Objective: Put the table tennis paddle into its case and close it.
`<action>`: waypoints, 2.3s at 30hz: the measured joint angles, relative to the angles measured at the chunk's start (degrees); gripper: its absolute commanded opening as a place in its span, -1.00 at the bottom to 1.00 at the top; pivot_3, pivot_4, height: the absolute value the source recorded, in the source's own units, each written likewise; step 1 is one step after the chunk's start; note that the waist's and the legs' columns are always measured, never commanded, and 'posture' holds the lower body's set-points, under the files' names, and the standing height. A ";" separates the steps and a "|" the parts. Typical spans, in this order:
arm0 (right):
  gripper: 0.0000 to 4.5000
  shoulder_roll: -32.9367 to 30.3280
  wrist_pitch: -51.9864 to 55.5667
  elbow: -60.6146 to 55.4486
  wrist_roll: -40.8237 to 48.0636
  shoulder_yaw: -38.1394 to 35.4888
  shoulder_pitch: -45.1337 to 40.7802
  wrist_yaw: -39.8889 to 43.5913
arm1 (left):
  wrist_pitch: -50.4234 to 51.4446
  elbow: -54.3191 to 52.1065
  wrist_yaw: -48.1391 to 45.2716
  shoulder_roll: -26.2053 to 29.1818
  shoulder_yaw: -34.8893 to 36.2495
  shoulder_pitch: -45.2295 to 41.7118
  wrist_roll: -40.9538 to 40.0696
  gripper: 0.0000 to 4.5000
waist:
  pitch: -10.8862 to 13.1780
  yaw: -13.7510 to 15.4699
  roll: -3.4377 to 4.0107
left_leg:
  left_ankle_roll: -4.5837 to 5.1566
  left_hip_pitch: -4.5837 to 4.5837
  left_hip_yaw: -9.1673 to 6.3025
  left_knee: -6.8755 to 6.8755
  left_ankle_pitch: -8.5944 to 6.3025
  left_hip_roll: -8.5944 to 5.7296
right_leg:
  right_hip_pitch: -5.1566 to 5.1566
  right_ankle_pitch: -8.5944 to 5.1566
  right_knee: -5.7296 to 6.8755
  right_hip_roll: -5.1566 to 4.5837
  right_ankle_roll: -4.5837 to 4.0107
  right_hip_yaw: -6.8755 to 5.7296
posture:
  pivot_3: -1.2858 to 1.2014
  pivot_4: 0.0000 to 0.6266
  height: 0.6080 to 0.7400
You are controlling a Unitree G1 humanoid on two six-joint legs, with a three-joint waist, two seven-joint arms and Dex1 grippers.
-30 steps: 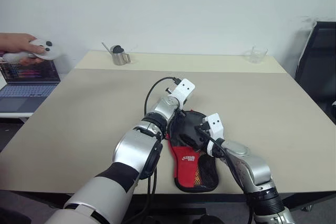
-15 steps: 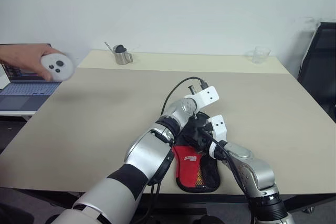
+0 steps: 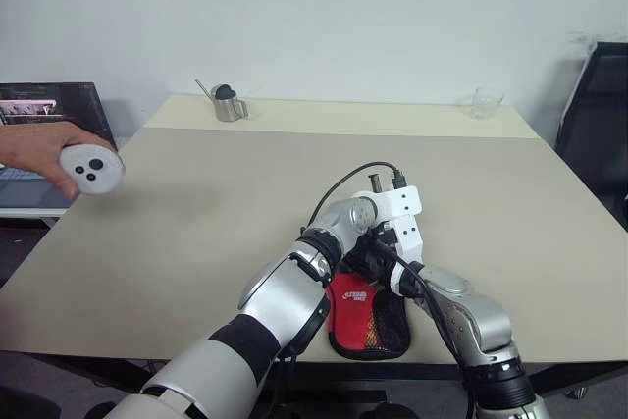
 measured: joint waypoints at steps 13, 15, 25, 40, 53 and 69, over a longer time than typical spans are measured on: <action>1.00 0.40 -0.59 3.51 -0.11 0.56 -2.70 1.64 | 1.36 -0.32 -0.37 1.68 1.21 0.75 -1.21 0.28 | -0.01 -0.36 0.02 | 0.00 0.13 -0.11 -0.08 0.00 0.01 | 0.15 -0.01 -0.08 -0.02 -0.01 -0.07 | 0.03 -0.52 1.00; 1.00 0.40 -0.88 3.79 -0.12 0.56 -2.80 1.95 | 1.34 -0.57 -0.17 2.07 1.16 0.75 -1.17 0.58 | -0.02 -0.37 0.02 | 0.00 0.13 -0.10 -0.10 0.00 0.01 | 0.15 -0.01 -0.10 -0.02 -0.01 -0.06 | 0.03 -0.52 1.00; 1.00 0.32 -2.37 5.41 0.01 0.44 -3.36 2.30 | 1.01 -2.54 -2.13 4.39 -0.08 2.22 -0.59 0.88 | -0.33 -0.46 -0.11 | -0.10 0.71 -0.08 -0.61 -0.06 0.02 | 0.42 -0.02 -0.29 -0.04 -0.03 0.06 | 0.03 -0.52 1.00; 1.00 -13.93 0.52 0.88 2.90 -1.06 -3.99 11.47 | -0.93 -4.04 -22.13 21.15 5.19 1.12 -8.20 0.88 | -0.30 -0.50 -0.06 | -0.04 0.24 0.14 -1.05 -0.04 0.02 | -0.07 -0.02 -0.74 0.04 -0.06 0.04 | 0.03 -0.52 1.00; 1.00 -20.51 0.20 1.66 9.94 -10.77 -11.51 15.92 | 14.08 -35.75 -60.87 39.83 14.58 15.49 -28.07 0.88 | -0.23 -1.37 -0.02 | -0.07 -0.15 0.19 -0.96 -0.04 0.29 | -0.64 0.00 -0.54 0.15 -0.11 0.23 | 0.03 -0.52 1.00; 1.00 -2.11 -13.56 51.69 -1.03 -14.84 -38.07 -14.81 | 33.45 -66.63 -39.09 24.61 12.56 35.04 -36.17 0.88 | -0.24 -0.32 0.01 | -0.02 -0.01 0.36 -0.61 0.03 0.72 | -0.71 0.07 0.06 0.52 -0.26 0.43 | 0.03 -0.52 1.00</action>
